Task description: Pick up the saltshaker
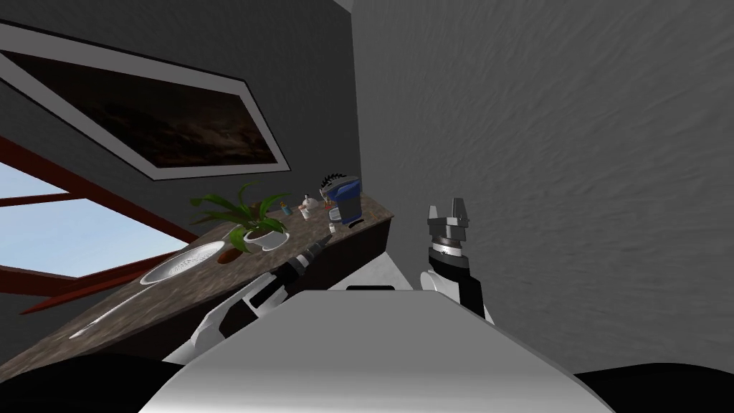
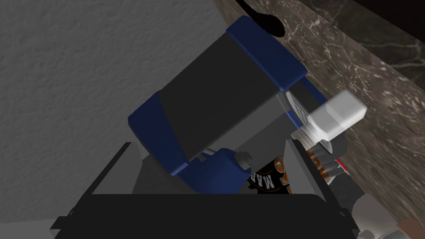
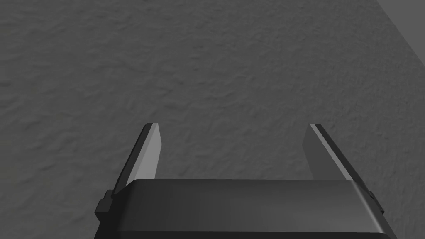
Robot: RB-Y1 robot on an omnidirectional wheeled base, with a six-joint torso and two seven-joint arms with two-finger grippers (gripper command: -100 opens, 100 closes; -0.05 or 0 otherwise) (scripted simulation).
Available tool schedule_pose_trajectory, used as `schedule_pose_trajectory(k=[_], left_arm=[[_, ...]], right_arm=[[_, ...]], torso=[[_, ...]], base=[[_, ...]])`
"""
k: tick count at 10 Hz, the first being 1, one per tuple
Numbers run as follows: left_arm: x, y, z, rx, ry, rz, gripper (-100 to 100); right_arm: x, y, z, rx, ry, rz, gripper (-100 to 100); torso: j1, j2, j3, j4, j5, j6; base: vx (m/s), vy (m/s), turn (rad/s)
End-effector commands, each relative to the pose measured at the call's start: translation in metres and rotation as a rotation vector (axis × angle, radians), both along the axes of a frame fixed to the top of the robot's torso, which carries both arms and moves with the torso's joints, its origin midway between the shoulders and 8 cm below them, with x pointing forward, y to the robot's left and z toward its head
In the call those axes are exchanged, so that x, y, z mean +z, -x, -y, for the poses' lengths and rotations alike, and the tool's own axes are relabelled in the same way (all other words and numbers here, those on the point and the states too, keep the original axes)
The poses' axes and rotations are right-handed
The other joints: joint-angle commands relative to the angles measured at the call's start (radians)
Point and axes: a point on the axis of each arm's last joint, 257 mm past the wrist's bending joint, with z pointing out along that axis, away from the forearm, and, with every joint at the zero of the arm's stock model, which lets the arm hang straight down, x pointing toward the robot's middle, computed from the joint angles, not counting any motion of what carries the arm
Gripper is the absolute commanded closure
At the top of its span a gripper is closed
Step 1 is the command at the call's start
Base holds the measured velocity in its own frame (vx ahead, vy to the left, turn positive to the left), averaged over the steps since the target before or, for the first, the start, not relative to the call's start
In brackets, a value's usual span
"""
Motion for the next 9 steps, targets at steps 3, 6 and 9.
schedule_pose_trajectory(k=[3, 6, 9], left_arm=[[-0.03, 0.007, -0.032, 0.014, -0.127, -0.09, -100], [-0.054, 0.011, -0.072, 0.04, -0.265, -0.168, -100], [-0.07, 0.015, -0.113, 0.07, -0.401, -0.228, -100]], right_arm=[[0.0, 0.0, 0.0, 0.0, 0.0, 0.0, 0], [0.0, 0.0, 0.0, 0.0, 0.0, 0.0, 0], [0.0, 0.0, 0.0, 0.0, 0.0, 0.0, 0]], torso=[[0.001, 0.0, 0.0, 0.0, 0.0, 0.0], [0.002, -0.001, -0.001, 0.0, 0.0, 0.0], [0.003, -0.002, -0.001, 0.0, 0.001, 0.0]], base=[[0.022, -0.01, -0.121], [0.035, -0.003, -0.195], [0.039, 0.016, -0.228]])
